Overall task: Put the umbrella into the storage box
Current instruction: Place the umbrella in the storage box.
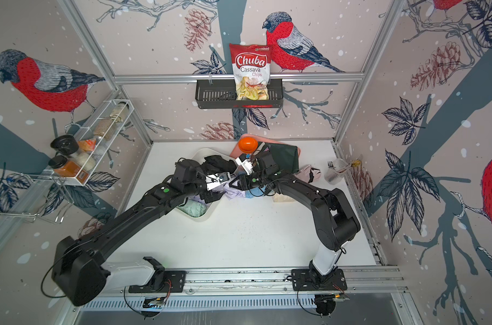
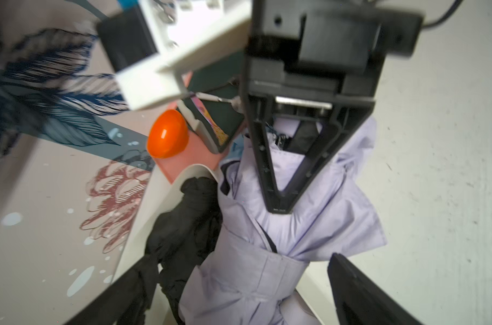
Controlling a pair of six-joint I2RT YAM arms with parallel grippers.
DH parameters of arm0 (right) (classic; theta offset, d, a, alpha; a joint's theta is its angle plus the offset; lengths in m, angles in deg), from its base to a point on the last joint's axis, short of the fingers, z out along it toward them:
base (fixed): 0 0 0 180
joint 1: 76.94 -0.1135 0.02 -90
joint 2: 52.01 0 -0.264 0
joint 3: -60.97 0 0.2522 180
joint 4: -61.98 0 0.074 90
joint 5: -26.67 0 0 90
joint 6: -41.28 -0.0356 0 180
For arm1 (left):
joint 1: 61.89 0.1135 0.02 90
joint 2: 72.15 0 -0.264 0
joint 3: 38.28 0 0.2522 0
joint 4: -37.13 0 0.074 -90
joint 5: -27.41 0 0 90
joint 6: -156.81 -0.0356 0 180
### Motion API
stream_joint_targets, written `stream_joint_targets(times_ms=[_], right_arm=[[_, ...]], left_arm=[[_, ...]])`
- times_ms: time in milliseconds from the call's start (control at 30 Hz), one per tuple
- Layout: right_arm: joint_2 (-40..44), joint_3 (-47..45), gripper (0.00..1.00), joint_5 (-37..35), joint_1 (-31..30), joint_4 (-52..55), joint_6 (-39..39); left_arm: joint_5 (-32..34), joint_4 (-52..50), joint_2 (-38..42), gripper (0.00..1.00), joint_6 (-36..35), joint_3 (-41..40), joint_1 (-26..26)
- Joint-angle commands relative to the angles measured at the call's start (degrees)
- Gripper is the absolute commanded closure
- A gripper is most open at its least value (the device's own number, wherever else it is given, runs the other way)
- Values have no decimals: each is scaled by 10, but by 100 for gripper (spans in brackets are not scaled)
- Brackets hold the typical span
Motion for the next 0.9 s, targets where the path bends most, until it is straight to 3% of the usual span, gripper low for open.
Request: stream_joint_targets(times_ms=[0, 167, 300, 467, 567, 767, 867], right_arm=[[-6, 8, 83, -11, -6, -90, -51], [-27, -4, 83, -30, -38, -200, -123], [-56, -12, 83, -45, -75, -296, -178], [-89, 3, 81, -93, -127, -328, -182], [-113, 37, 80, -120, -152, -298, -162], [-165, 119, 80, -188, -189, -200, -108], [-190, 153, 80, -209, -202, -170, -91]], left_arm=[[30, 108, 71, 3, 95, -45, 3], [108, 246, 204, 3, 240, -136, 3], [258, 296, 269, 3, 395, -164, 3], [499, 228, 307, 2, 575, -163, 2], [599, 161, 320, 2, 674, -164, 2], [731, 24, 314, 2, 829, -152, 3], [747, -1, 311, 1, 854, -157, 3]])
